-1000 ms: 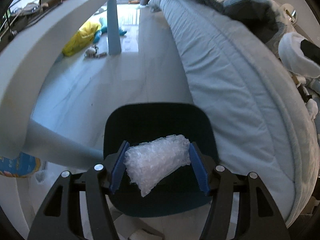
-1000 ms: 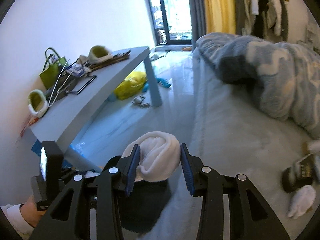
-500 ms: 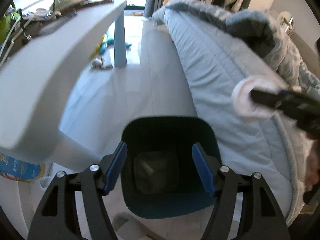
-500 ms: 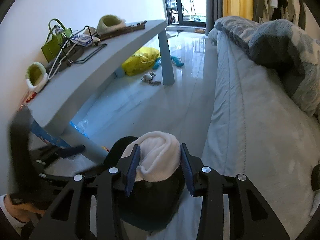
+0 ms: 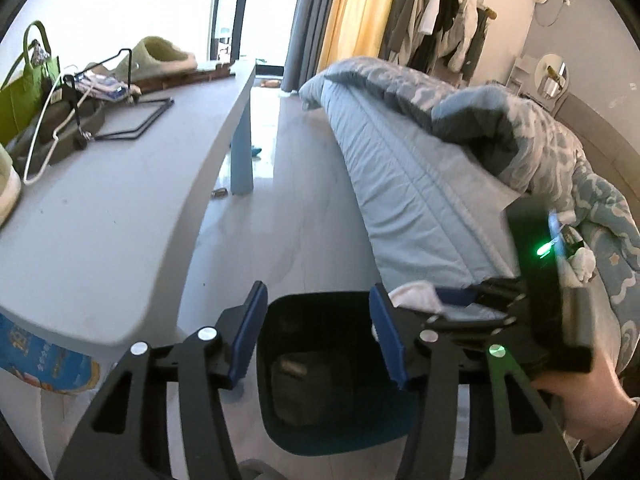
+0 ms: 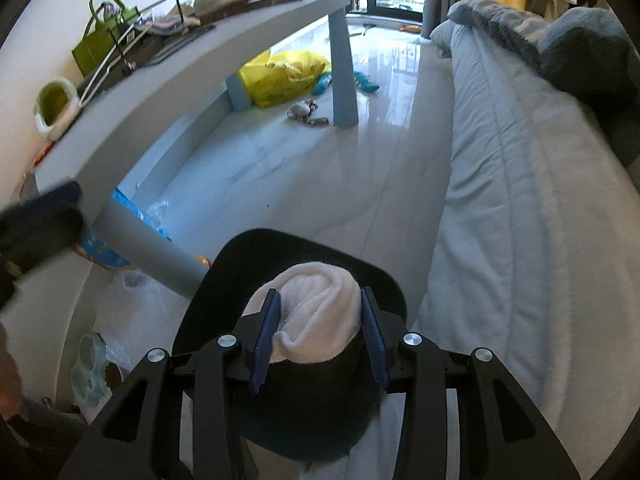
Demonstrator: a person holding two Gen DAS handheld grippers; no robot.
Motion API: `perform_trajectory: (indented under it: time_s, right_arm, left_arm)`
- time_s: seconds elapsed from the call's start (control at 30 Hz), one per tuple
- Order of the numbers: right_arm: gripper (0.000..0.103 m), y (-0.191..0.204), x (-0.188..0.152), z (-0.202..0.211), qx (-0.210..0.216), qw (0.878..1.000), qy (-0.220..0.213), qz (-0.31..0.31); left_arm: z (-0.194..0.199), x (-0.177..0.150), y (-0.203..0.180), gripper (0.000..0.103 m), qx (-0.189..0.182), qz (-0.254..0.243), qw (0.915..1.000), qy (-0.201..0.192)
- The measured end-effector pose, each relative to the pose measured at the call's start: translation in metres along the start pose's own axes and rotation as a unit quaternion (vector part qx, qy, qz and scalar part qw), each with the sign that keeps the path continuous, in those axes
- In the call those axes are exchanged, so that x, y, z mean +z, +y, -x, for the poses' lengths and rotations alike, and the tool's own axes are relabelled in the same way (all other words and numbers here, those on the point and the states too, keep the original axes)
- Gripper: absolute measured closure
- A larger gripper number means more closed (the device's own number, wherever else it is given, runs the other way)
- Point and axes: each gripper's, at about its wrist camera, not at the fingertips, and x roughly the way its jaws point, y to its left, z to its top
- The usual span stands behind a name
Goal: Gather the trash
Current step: 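Lower the white tissue ball into the black bin and open the right gripper, then move both grippers back from the bin toward the items on the bed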
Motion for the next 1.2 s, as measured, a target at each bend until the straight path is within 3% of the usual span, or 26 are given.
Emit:
perform_trajectory:
  time_s: [0.1, 0.43, 0.53, 0.57, 0.7, 1.2]
  right_arm:
    - [0.062, 0.005, -0.002, -0.012, -0.002, 1.000, 0.014, 0.004]
    - [0.062, 0.016, -0.019, -0.048, -0.011, 0.997, 0.066, 0.026]
    - [0.059, 0.018, -0.026, -0.052, -0.013, 0.996, 0.081, 0.037]
    - [0.054, 0.018, -0.027, -0.052, -0.014, 0.996, 0.082, 0.037]
    - [0.048, 0.018, -0.027, -0.045, -0.010, 0.996, 0.076, 0.044]
    - [0.048, 0.012, -0.011, 0.036, 0.026, 0.998, -0.021, 0.046]
  left_arm:
    - [0.006, 0.004, 0.001, 0.054, 0.004, -0.002, 0.9999, -0.010]
    - [0.032, 0.019, -0.002, 0.056, -0.015, 0.005, 0.9987, -0.048]
    - [0.038, 0.023, -0.007, 0.056, -0.019, 0.001, 0.9981, -0.058]
    - [0.039, 0.024, -0.008, 0.056, -0.020, 0.001, 0.9980, -0.061]
    - [0.046, 0.030, -0.011, 0.056, -0.021, 0.006, 0.9973, -0.071]
    - [0.063, 0.053, -0.033, 0.056, -0.017, 0.008, 0.9939, -0.109]
